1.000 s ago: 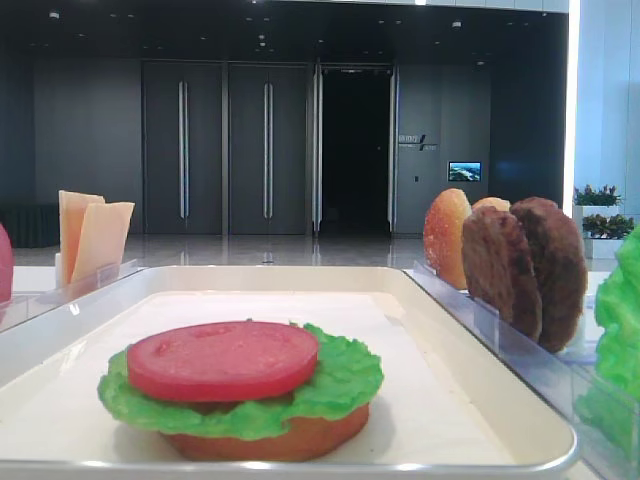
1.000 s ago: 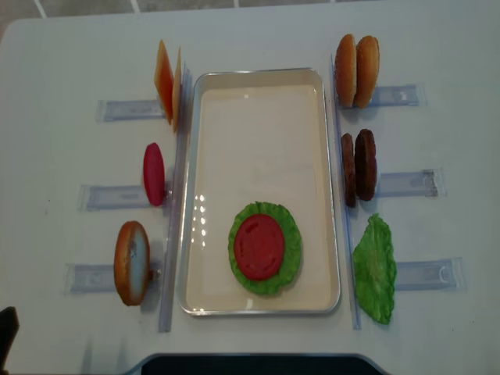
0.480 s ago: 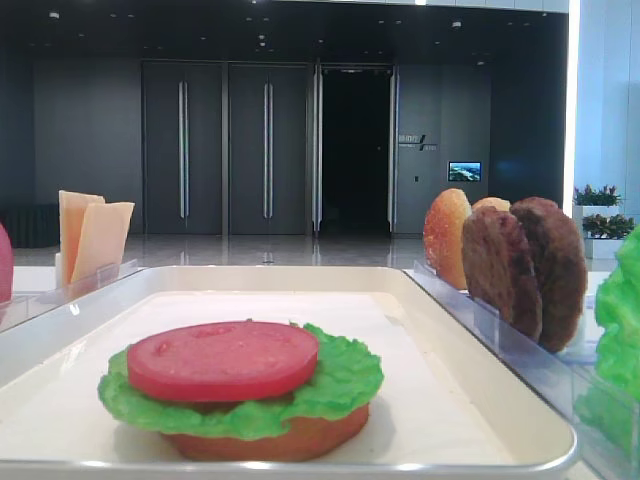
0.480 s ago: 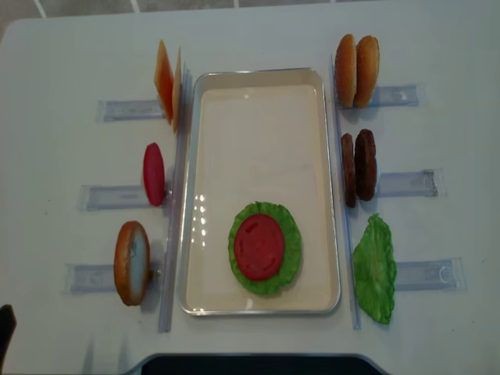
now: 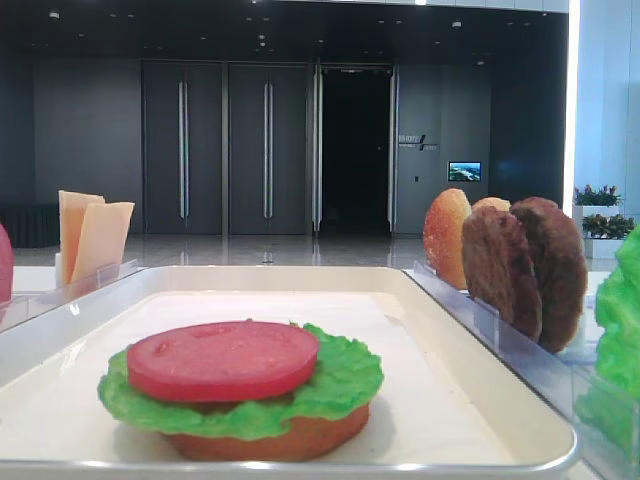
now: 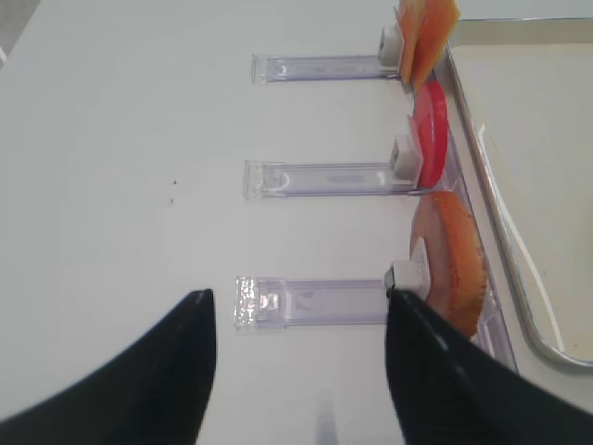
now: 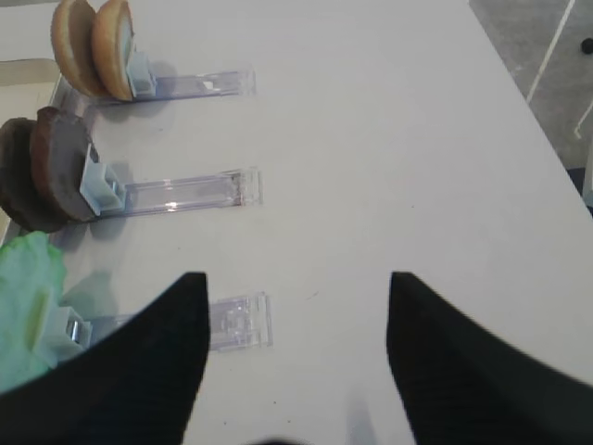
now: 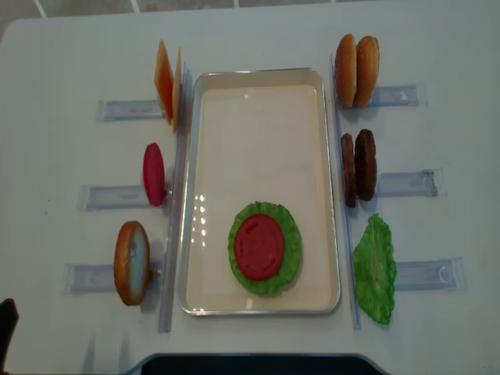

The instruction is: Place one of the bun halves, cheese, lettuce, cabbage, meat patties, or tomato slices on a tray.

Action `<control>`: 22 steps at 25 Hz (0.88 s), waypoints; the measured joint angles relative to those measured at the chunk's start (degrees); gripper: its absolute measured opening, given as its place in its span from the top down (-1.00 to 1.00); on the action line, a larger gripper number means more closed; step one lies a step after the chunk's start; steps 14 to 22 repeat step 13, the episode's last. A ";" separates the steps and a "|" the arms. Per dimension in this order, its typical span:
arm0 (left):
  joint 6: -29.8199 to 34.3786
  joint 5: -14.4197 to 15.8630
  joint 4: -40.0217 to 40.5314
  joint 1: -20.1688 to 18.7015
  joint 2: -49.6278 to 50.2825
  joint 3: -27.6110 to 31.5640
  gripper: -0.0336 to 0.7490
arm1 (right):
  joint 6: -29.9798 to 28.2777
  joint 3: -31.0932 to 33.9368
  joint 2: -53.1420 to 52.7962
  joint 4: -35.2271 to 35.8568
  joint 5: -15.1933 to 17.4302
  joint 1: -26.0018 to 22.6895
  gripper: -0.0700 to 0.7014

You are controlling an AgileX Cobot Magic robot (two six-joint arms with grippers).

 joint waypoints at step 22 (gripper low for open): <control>0.05 -0.08 -0.04 0.00 0.00 0.00 -0.22 | 0.00 0.00 0.00 0.00 0.00 0.00 -0.30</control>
